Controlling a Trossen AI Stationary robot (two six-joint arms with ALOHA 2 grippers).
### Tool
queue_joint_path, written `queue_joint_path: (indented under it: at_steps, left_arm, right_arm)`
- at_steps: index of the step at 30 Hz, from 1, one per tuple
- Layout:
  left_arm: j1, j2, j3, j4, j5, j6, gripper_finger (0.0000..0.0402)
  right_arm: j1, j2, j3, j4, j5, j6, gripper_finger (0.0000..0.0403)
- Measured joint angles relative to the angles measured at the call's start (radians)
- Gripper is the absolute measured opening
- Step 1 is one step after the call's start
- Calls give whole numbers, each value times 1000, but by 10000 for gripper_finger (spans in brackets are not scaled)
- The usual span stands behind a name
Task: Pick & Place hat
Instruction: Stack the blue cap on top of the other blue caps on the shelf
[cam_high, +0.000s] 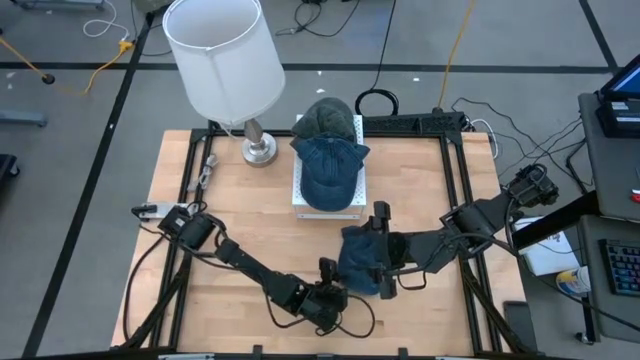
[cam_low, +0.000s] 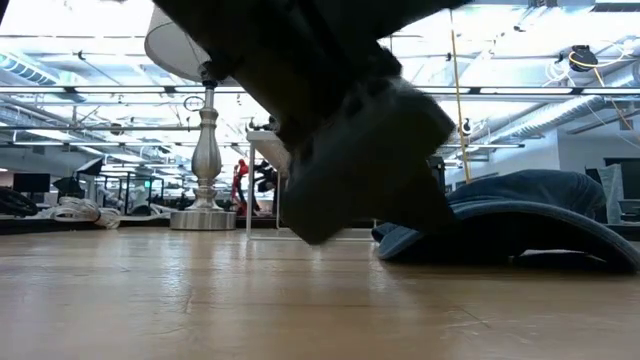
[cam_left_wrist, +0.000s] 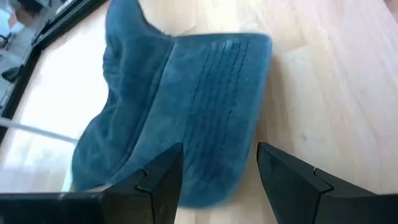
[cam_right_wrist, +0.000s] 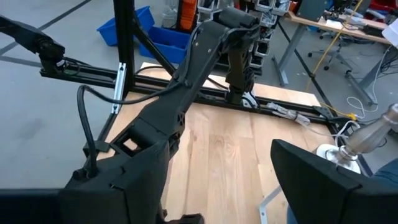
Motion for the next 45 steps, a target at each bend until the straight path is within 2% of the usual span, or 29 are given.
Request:
queue_joint_path:
  at_steps: [4,9,12,22,27,35,39,45]
  left_arm:
    - [-2,37,-1,31,-14,19,209]
    - [-32,66,2,88,-180,92,209]
    - [-30,68,2,105,-237,82,209]
    - [19,69,0,108,-193,-11,209]
    - [36,75,1,112,-100,-22,209]
    - [42,86,1,129,-192,-70,206]
    - [47,87,1,131,-193,-77,162]
    - [41,87,0,126,-170,-66,37]
  right_arm:
    - [0,0,0,3,1,-18,274]
    - [0,0,-1,4,1,-25,274]
    - [0,0,-1,4,0,-25,274]
    - [0,0,-1,6,0,-43,274]
    - [0,0,-1,12,0,-60,274]
    - [0,-1,-1,19,0,-74,274]
    - [0,-1,-1,19,0,-74,274]
    - [5,-1,-1,19,0,-70,274]
